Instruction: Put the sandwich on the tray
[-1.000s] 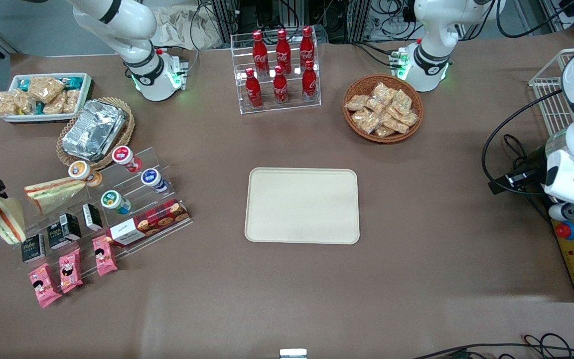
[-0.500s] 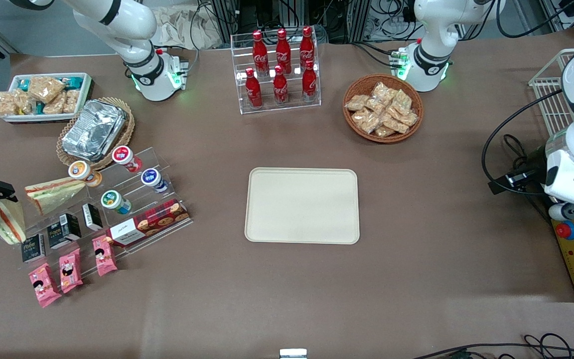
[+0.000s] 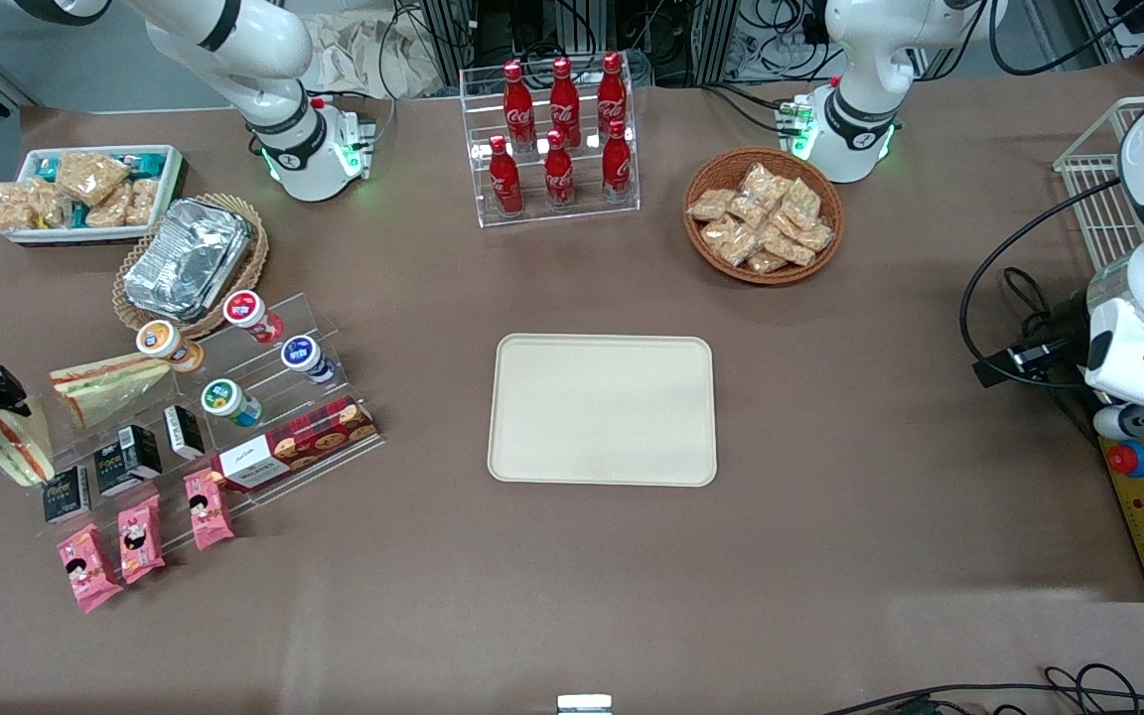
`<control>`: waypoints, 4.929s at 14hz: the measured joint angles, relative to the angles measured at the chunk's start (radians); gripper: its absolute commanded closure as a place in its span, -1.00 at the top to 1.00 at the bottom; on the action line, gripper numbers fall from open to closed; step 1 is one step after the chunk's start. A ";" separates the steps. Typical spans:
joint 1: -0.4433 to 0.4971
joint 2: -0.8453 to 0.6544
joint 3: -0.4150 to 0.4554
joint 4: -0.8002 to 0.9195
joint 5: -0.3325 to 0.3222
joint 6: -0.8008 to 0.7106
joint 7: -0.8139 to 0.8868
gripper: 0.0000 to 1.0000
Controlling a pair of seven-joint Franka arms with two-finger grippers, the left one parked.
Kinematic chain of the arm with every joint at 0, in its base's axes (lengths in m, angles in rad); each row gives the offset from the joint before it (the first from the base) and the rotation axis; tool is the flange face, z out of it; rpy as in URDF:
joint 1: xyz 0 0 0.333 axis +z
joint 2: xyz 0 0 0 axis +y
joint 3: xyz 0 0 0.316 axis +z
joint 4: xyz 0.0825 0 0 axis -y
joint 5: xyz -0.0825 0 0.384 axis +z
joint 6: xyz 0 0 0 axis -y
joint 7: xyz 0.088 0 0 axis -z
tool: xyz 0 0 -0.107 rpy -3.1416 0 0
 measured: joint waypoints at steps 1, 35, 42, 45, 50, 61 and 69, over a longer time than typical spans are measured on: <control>0.000 0.000 0.000 0.003 0.000 -0.003 0.000 -0.28; 0.657 0.076 0.209 0.345 0.127 -0.282 0.211 -0.46; 0.815 0.188 0.210 0.345 0.120 -0.095 0.358 -0.46; 0.881 0.263 0.210 0.355 0.118 0.002 0.374 -0.46; 0.943 0.373 0.207 0.369 0.098 0.078 0.404 -0.20; 0.942 0.446 0.199 0.383 0.046 0.171 0.420 1.00; 0.792 0.280 0.198 0.384 0.119 -0.023 0.428 1.00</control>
